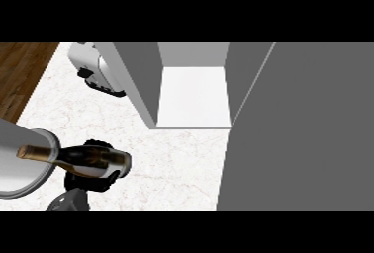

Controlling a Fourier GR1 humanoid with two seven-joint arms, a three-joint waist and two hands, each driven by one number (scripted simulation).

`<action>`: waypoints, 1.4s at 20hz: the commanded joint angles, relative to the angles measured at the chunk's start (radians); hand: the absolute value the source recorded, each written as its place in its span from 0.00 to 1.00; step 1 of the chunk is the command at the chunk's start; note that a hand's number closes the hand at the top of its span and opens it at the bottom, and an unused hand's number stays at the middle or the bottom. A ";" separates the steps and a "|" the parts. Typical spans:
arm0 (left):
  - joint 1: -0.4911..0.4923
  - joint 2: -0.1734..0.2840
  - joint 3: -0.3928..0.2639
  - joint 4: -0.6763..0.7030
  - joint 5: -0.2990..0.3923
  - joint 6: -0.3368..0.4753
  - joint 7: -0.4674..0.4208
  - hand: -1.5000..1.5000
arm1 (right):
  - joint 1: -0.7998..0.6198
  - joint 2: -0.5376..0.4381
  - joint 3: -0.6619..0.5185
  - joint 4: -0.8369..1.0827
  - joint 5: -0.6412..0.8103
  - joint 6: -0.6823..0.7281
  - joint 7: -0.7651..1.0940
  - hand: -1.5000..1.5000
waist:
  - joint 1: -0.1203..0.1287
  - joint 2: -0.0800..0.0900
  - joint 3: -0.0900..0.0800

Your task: Pick up the wine, place it into the cabinet and close the cabinet

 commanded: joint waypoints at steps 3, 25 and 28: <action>0.007 -0.114 0.030 -0.104 0.069 0.107 -0.040 1.00 | 0.057 0.014 0.022 -0.025 -0.008 0.023 -0.038 0.00 | 0.004 -0.001 0.001; 0.199 -0.155 -0.596 -0.795 0.314 0.580 0.310 1.00 | 0.030 0.024 -0.042 -0.056 -0.049 0.034 0.001 0.00 | -0.001 -0.001 0.001; 0.204 -0.155 -0.650 -0.752 0.379 0.600 0.268 1.00 | 0.069 -0.003 -0.078 -0.025 -0.089 0.088 -0.037 0.00 | -0.002 0.001 0.001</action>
